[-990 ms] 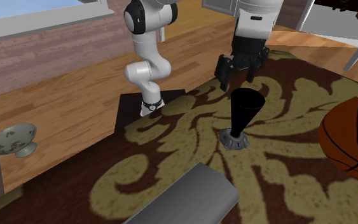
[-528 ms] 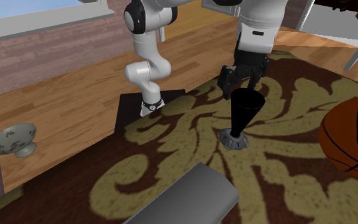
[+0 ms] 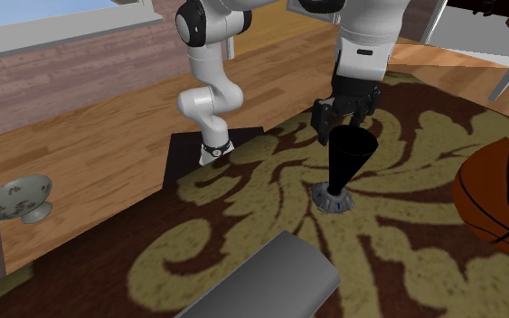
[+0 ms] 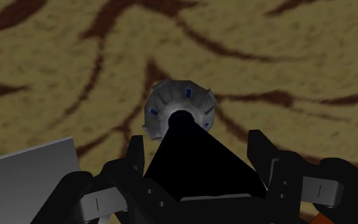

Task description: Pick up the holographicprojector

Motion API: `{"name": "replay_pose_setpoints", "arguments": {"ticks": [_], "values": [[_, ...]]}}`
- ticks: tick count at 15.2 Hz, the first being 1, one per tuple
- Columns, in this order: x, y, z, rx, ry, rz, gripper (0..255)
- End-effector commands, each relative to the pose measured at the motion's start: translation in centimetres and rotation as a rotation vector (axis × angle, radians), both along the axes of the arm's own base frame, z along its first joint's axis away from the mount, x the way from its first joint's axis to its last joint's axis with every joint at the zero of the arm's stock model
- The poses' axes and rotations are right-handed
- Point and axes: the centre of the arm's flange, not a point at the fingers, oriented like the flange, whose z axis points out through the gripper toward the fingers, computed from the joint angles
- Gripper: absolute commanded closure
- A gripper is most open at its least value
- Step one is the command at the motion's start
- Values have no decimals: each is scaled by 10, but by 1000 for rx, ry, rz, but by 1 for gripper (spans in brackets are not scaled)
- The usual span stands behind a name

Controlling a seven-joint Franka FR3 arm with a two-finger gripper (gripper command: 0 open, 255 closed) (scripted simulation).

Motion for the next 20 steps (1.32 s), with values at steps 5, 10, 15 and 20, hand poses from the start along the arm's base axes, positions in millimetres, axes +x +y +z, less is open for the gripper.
{"name": "replay_pose_setpoints", "arguments": {"ticks": [5, 10, 15, 20], "values": [[0, 0, 4, -1, 3, 0, 255], [0, 0, 31, -1, 3, 0, 255], [0, 0, 57, -1, 3, 0, 255], [0, 0, 79, -1, 3, 0, 255]]}}
